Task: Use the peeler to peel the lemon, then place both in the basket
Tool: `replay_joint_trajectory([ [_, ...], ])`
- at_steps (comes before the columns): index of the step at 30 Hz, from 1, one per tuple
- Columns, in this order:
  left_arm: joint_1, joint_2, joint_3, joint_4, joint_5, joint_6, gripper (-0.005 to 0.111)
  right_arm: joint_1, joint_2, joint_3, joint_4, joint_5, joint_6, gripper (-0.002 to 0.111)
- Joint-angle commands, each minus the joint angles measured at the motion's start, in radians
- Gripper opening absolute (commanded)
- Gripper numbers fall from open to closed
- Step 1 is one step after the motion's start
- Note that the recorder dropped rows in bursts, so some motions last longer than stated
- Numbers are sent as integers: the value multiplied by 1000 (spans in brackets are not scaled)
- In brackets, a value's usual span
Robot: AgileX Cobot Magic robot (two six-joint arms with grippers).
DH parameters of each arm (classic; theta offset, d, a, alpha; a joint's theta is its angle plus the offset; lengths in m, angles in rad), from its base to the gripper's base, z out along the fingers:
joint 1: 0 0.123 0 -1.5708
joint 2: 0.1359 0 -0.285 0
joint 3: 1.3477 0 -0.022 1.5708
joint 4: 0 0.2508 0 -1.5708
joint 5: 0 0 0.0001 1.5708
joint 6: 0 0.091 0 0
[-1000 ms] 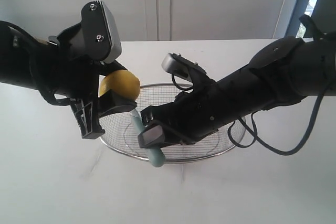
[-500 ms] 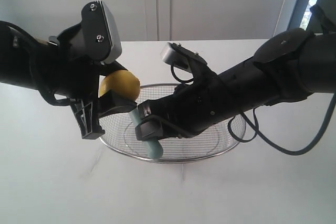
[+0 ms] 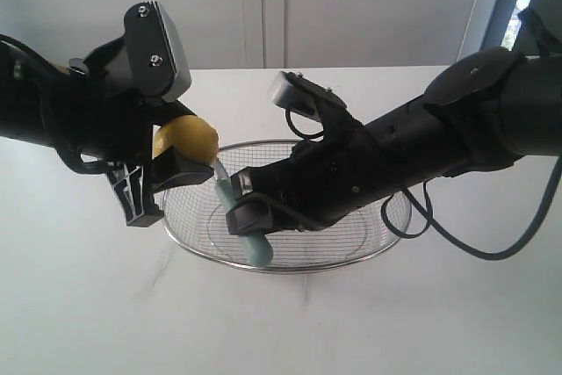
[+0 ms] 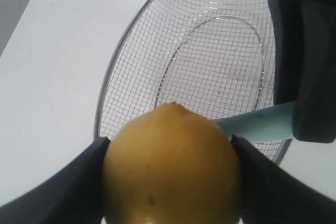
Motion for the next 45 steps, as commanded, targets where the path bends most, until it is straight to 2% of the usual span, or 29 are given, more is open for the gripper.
replay_joint_trajectory([
  [1,3,-11,7,-12,4,-13,0,4,-10,3,4,-5,-15,0],
  [18,2,23,7,-12,6,-13,0,4,-74,3,-71,-62,24,0],
  [26,2,23,7,-12,6,-13,0,4,-150,3,-227,-115,164,0],
  [32,2,22,7,-12,13,-13,0,4,-247,3,-274,-115,204,0],
  [45,2,22,7,-12,20,-13,0,-46,-451,11,-655,-111,531,0],
])
